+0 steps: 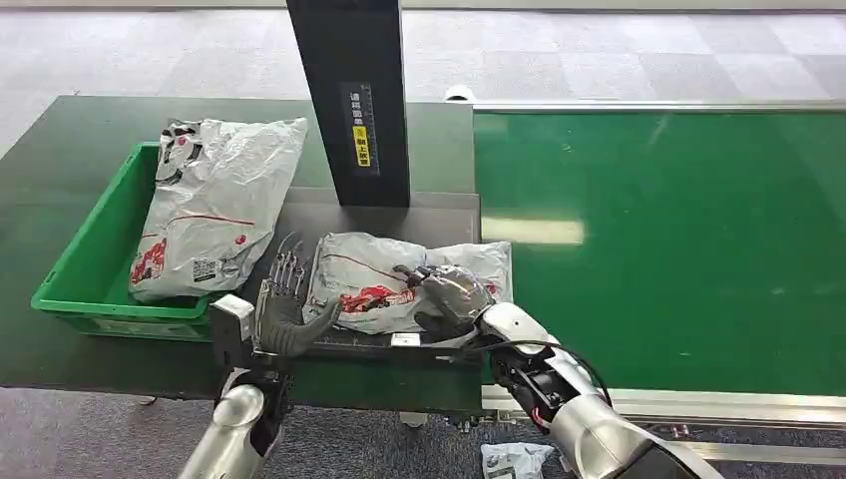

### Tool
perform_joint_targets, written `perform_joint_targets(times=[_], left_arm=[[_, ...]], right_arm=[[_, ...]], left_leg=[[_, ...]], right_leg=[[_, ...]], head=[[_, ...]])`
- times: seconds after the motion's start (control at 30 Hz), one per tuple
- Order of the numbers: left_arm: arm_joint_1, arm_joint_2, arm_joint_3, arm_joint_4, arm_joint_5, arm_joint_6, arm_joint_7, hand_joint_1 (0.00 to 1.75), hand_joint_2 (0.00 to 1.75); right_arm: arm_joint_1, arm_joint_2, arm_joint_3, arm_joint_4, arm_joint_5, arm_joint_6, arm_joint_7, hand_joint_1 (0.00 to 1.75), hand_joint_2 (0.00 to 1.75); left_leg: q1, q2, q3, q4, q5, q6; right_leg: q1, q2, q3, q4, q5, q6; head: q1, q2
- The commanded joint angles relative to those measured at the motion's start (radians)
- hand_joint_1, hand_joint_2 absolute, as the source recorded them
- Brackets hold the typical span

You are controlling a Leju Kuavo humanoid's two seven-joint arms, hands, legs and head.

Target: Moved the parcel from conveyor to table for the left to box.

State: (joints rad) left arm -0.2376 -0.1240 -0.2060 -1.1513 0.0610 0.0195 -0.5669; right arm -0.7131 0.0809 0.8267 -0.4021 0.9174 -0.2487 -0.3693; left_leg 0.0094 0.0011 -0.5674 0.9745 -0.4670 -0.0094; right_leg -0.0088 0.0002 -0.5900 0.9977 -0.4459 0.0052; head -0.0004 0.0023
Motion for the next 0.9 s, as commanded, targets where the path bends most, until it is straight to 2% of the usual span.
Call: perform_joint_targets(times=[0.03,0.7,0.8,0.9], left_arm=[[-0.046,0.004,-0.018,0.084,0.001,-0.004,-0.001,0.00,1.75],[-0.046,0.005,-0.018,0.085,0.001,-0.004,-0.001,0.00,1.75],[-0.048,0.005,-0.016,0.088,0.001,-0.005,-0.003,0.00,1.75],[-0.053,0.006,-0.019,0.097,0.000,-0.009,-0.009,0.00,1.75]], right_arm=[[-0.015,-0.004,-0.102,0.057,-0.043,-0.012,-0.036,0.00,1.75],[-0.012,-0.002,-0.113,0.054,-0.053,-0.015,-0.039,0.00,1.75],[0.010,-0.009,-0.172,0.024,-0.104,-0.030,-0.088,0.00,1.75],[0.042,-0.016,-0.250,-0.022,-0.196,0.009,-0.172,0.00,1.75]], left_leg=[[0.000,-0.002,0.001,-0.001,0.000,0.000],[0.000,-0.002,0.003,-0.002,0.000,0.001],[0.000,-0.002,0.001,-0.001,0.000,0.000],[0.000,-0.003,0.002,-0.001,0.000,0.000]], right_leg=[[0.000,-0.002,0.002,-0.001,0.000,0.000],[0.001,-0.002,0.004,-0.002,0.000,0.000],[0.000,-0.002,0.002,-0.001,-0.001,0.000],[0.000,-0.003,0.003,-0.002,0.000,0.000]], head=[[0.000,0.000],[0.000,0.000],[0.000,0.000],[0.000,0.000]])
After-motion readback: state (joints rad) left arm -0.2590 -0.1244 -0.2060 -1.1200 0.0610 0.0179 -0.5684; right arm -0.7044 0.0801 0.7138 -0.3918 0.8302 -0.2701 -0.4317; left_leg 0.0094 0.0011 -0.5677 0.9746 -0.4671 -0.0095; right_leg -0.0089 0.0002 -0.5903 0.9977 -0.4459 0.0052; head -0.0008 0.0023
